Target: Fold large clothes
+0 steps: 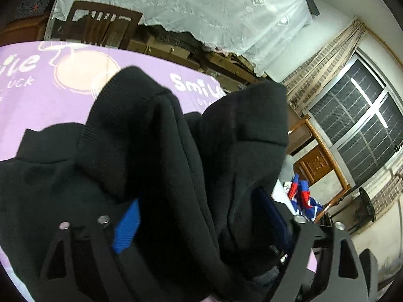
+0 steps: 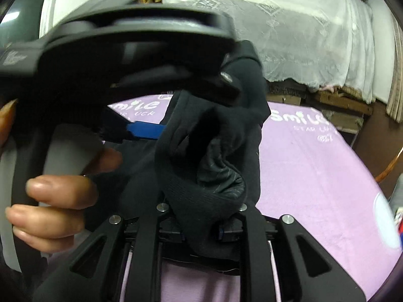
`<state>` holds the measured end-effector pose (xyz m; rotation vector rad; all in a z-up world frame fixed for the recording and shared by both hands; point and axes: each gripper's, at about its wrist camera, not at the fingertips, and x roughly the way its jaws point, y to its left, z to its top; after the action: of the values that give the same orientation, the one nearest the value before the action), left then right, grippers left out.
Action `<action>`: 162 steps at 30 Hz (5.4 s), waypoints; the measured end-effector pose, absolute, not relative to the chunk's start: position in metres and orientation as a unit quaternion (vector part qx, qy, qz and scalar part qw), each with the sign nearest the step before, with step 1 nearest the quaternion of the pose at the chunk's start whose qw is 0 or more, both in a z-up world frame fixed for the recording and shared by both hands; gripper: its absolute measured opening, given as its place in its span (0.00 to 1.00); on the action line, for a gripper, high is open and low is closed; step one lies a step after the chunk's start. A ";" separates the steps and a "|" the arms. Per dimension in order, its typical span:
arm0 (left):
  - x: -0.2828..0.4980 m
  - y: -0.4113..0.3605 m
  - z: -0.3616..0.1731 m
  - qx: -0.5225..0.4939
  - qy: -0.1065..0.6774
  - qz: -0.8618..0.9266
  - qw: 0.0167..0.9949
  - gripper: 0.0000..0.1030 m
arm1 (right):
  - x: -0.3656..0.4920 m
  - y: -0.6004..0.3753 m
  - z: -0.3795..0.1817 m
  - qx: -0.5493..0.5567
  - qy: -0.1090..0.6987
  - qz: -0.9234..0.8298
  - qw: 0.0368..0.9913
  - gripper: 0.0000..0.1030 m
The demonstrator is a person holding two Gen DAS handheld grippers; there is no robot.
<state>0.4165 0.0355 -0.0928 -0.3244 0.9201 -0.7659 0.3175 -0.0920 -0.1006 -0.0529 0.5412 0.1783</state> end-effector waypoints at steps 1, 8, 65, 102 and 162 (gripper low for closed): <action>0.418 0.035 -0.094 -0.150 0.432 -0.358 0.814 0.78 | 0.318 -0.091 -0.102 -0.030 0.267 0.088 0.959 0.18; 0.411 0.041 -0.076 -0.135 0.409 -0.363 0.826 0.75 | 0.323 -0.088 -0.106 -0.044 0.269 0.083 0.959 0.18; 0.382 0.258 -0.101 -0.128 0.402 -0.097 0.902 0.81 | 0.262 0.020 -0.064 -0.144 0.238 0.294 0.915 0.69; 0.395 0.226 -0.150 -0.239 0.457 -0.232 0.825 0.74 | 0.424 -0.083 -0.144 0.255 0.452 0.306 0.798 0.95; 0.015 0.028 -0.022 0.031 0.238 -0.068 0.968 0.97 | -0.004 -0.176 -0.011 0.055 0.302 0.102 0.946 0.95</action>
<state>0.0150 0.0276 -0.0221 0.0629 0.4809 -0.1379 -0.0040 -0.1759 -0.0111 0.1127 0.6142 0.2087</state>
